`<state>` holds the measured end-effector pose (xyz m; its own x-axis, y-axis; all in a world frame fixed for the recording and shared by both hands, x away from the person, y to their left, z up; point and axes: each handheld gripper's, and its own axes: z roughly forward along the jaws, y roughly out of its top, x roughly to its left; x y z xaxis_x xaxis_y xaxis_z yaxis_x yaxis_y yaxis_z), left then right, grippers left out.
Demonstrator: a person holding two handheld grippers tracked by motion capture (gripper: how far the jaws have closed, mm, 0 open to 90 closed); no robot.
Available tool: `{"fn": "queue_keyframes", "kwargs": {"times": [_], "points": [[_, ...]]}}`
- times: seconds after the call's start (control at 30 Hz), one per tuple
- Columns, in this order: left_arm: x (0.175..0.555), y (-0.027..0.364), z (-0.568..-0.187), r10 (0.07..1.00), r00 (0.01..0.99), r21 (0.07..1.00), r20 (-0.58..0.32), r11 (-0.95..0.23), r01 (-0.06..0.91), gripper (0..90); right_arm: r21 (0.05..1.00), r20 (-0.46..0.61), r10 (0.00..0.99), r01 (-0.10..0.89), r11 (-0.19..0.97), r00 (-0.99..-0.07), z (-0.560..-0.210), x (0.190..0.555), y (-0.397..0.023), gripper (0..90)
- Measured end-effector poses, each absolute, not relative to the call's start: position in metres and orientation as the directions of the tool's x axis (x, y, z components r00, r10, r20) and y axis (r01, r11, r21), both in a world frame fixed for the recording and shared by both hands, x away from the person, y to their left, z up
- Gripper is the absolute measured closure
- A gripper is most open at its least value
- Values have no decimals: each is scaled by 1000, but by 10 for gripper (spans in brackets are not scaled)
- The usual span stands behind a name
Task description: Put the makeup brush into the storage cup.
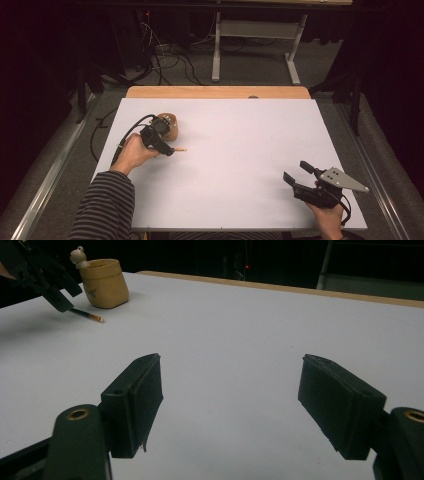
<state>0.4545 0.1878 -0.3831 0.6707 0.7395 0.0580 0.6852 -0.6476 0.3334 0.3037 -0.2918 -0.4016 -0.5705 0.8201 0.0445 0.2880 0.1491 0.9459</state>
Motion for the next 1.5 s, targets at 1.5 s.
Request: {"fn": "queue_keyframes", "kwargs": {"times": [1.5], "points": [[466, 193, -404, 771, 637, 277, 17, -615, 738, 326, 943, 43, 821, 294, 155, -570, -402, 303, -291, 276]]}}
